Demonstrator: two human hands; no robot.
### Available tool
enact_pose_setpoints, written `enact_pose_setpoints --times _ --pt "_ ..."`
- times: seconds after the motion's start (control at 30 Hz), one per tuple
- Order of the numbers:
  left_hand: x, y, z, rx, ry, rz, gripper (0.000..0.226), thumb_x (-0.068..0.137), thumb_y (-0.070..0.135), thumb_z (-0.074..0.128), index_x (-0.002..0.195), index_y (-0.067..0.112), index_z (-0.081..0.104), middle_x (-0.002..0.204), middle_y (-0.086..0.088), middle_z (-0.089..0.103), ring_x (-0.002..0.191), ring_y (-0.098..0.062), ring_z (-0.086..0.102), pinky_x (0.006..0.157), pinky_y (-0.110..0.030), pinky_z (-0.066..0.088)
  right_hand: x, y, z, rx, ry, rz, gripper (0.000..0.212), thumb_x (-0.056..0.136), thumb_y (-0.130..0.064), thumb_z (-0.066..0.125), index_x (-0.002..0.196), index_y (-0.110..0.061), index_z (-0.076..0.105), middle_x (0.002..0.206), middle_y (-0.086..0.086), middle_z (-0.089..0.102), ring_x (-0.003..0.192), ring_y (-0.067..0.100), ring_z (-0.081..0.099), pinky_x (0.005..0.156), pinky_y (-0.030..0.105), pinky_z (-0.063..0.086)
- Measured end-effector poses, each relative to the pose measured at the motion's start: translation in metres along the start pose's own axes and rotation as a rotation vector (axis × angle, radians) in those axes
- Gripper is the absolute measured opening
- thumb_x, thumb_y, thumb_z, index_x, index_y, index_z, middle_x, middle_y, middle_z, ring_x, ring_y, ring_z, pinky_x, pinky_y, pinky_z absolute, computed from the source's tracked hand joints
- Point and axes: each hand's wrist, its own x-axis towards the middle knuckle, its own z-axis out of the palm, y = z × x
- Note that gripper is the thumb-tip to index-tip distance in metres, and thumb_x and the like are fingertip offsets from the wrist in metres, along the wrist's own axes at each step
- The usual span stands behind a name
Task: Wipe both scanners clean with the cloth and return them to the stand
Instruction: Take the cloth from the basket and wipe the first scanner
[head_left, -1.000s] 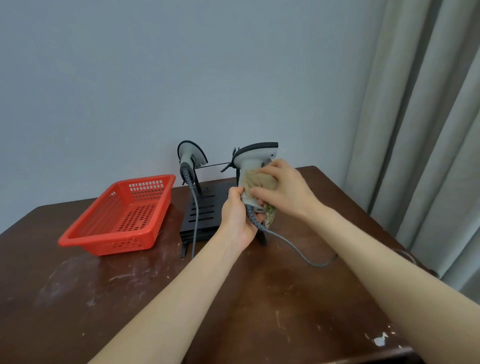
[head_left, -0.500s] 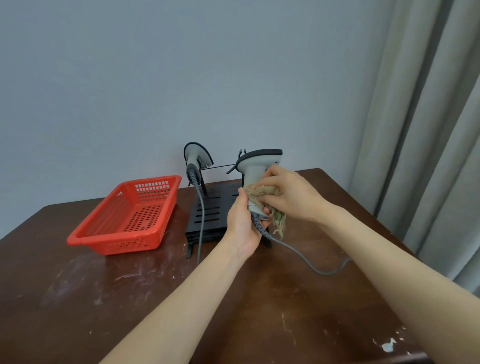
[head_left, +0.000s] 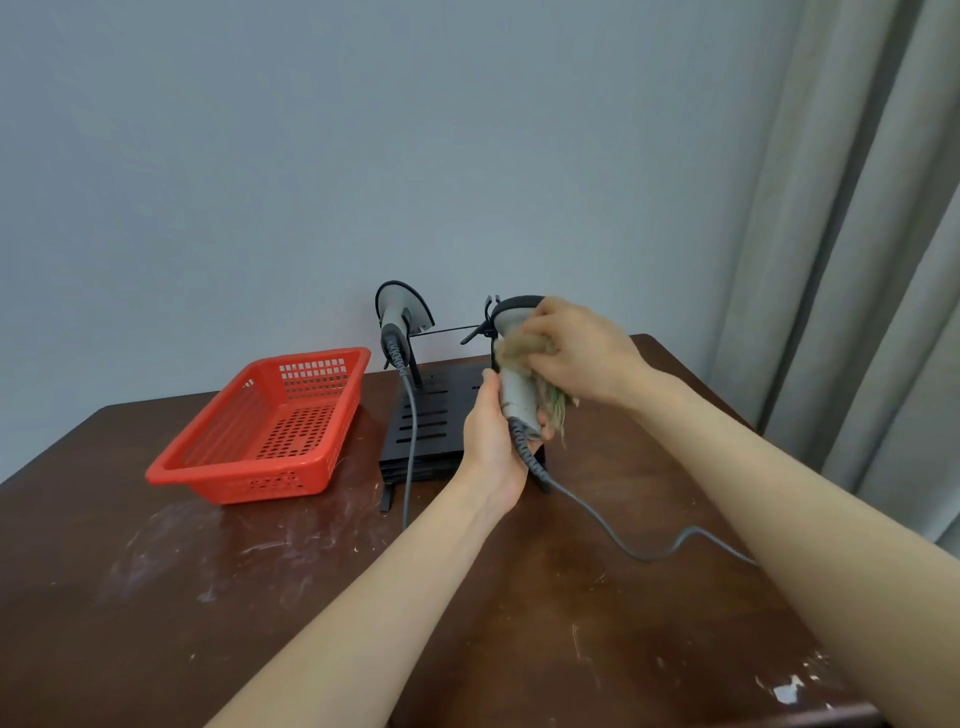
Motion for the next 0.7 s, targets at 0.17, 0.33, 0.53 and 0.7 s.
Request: enact_pose_setpoints --times 0.17,0.33,0.53,0.7 --pt "0.001 0.002 0.007 0.01 0.053 -0.03 0.044 0.1 0.042 0.04 0.12 0.006 0.057 0.092 -0.01 0.06 0.072 -0.013 0.059 0.043 -0.023 0.043 0.006 0.002 0.0 -0.01 0.121 0.087 0.025 0.091 -0.027 0.054 0.113 -0.029 0.065 0.108 0.001 0.052 0.094 0.025 0.055 0.074 0.029 0.035" --pt "0.002 0.006 0.004 -0.121 -0.016 -0.067 0.062 0.094 0.058 0.034 0.12 0.008 0.061 0.114 -0.016 0.067 0.1 -0.029 0.065 0.073 -0.039 0.053 -0.018 -0.008 0.004 0.187 -0.086 -0.119 0.017 0.085 -0.016 0.06 0.098 -0.018 0.07 0.096 -0.005 0.053 0.089 0.016 0.054 0.08 0.035 0.045" --pt "-0.003 0.0 0.012 0.007 0.001 -0.053 0.043 0.095 0.047 0.047 0.106 0.008 0.061 0.076 -0.006 0.057 0.052 -0.012 0.049 0.036 -0.02 0.034 0.004 0.012 0.001 0.006 0.149 0.166 0.026 0.09 -0.024 0.054 0.115 -0.02 0.063 0.111 0.006 0.052 0.098 0.029 0.055 0.08 0.034 0.042" --pt "0.006 0.01 -0.001 -0.054 0.027 -0.097 0.048 0.095 0.049 0.046 0.114 0.008 0.065 0.102 -0.011 0.069 0.08 -0.02 0.066 0.063 -0.028 0.055 -0.017 0.0 -0.001 0.273 -0.144 -0.018 0.019 0.084 -0.01 0.062 0.102 -0.013 0.069 0.098 0.006 0.058 0.094 0.02 0.058 0.084 0.031 0.046"
